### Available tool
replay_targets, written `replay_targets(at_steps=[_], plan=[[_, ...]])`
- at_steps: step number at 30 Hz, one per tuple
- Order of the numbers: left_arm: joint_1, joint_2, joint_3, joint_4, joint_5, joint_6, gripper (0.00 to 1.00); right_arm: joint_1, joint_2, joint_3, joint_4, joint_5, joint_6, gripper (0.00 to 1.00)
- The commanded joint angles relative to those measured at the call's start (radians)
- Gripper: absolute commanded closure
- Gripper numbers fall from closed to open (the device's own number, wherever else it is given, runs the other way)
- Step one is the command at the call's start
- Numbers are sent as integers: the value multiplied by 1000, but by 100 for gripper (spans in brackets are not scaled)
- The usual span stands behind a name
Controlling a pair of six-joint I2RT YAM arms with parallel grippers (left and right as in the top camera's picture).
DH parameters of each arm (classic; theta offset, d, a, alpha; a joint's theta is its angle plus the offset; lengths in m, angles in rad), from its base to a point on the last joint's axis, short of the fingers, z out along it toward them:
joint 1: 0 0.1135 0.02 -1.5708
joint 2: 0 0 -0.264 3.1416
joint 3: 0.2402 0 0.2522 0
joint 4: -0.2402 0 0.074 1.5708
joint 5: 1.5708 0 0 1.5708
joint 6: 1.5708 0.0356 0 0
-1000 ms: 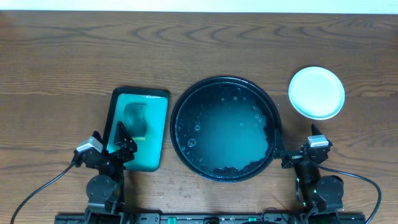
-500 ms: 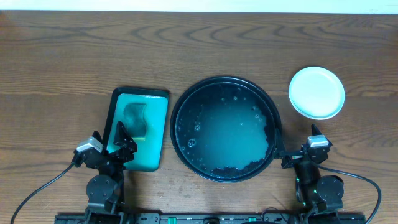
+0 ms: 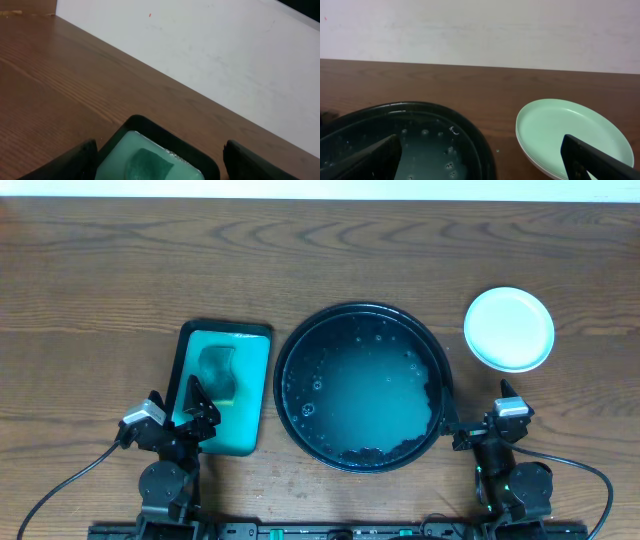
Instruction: Clean dirty plates on tray and stack at the side
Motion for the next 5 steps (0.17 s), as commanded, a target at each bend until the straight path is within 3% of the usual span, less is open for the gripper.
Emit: replay_targets(at_steps=[1, 5], plan=[[5, -6, -18, -40, -6, 21, 19, -11, -6, -1, -5, 6, -16, 1], [5, -6, -18, -40, -6, 21, 19, -11, -6, -1, -5, 6, -16, 1]])
